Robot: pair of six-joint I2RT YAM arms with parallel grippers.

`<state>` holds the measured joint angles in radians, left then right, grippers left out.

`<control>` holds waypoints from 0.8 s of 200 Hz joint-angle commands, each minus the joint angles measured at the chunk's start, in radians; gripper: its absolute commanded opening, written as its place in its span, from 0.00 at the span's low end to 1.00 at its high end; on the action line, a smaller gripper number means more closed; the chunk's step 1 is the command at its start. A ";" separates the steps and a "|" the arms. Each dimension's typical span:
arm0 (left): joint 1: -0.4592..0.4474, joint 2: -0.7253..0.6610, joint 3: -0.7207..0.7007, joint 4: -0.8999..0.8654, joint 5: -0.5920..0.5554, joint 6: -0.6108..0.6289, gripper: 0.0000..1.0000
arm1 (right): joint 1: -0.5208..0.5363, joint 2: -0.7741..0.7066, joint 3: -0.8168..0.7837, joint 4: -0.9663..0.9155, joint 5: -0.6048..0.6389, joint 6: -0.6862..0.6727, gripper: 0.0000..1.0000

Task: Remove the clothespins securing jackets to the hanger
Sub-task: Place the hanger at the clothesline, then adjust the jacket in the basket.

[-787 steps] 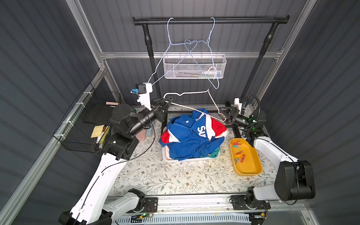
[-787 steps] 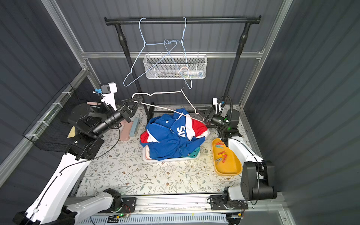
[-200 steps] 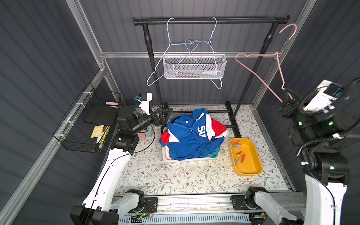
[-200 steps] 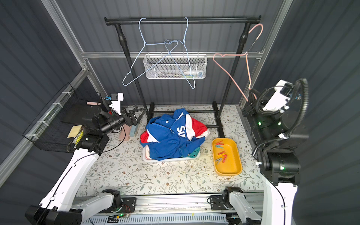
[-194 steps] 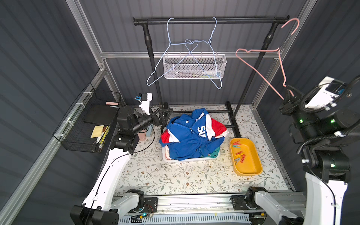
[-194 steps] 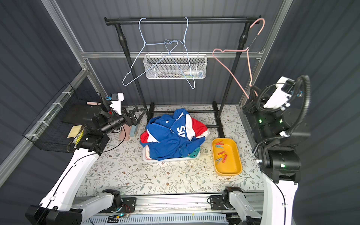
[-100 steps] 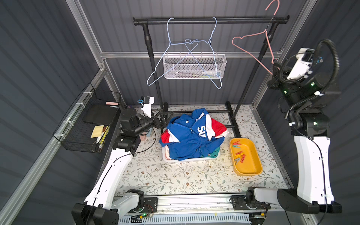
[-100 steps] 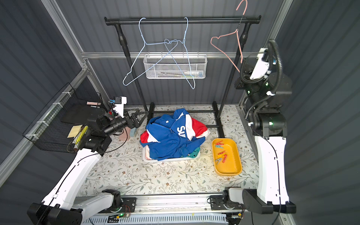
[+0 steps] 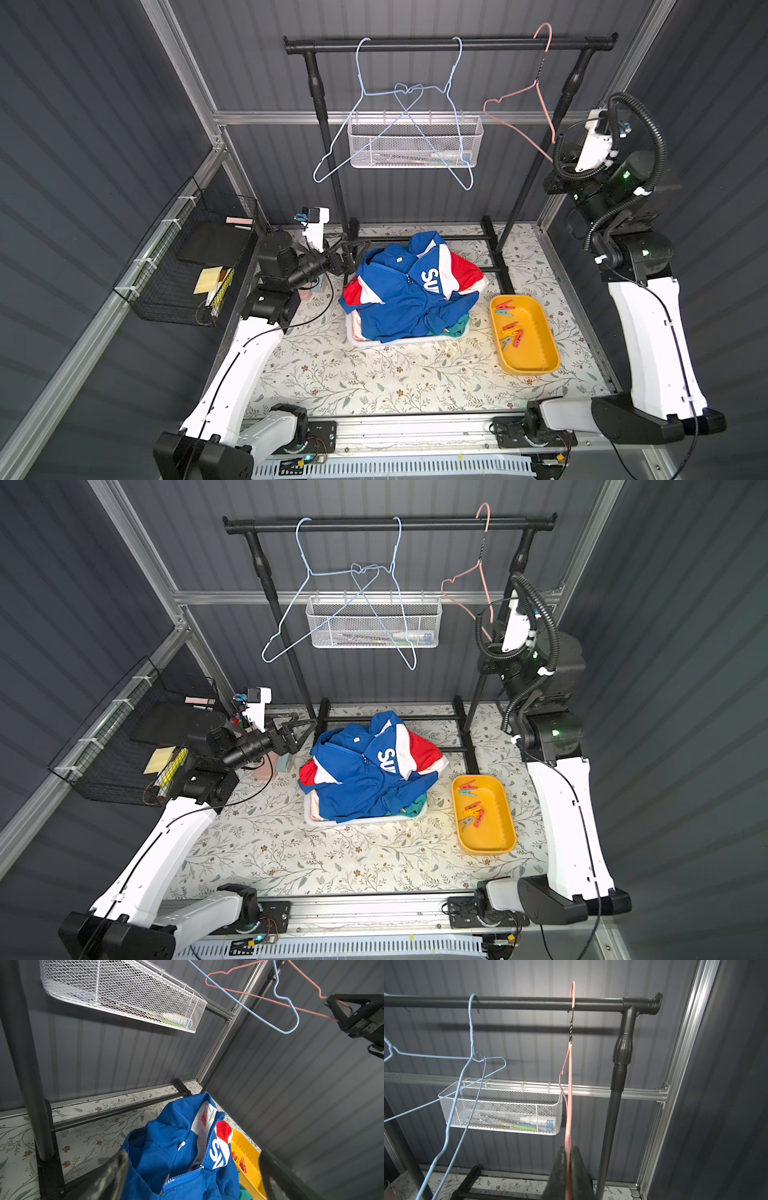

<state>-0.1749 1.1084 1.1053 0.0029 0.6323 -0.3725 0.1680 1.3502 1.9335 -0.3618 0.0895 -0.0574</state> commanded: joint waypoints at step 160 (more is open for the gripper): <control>0.005 0.060 -0.026 -0.061 -0.086 0.100 0.99 | 0.035 -0.368 -0.556 -0.246 0.101 0.398 0.93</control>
<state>-0.1749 1.1496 1.1038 -0.0280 0.5877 -0.3107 0.2001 1.0592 1.5509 -0.4770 0.2066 0.1467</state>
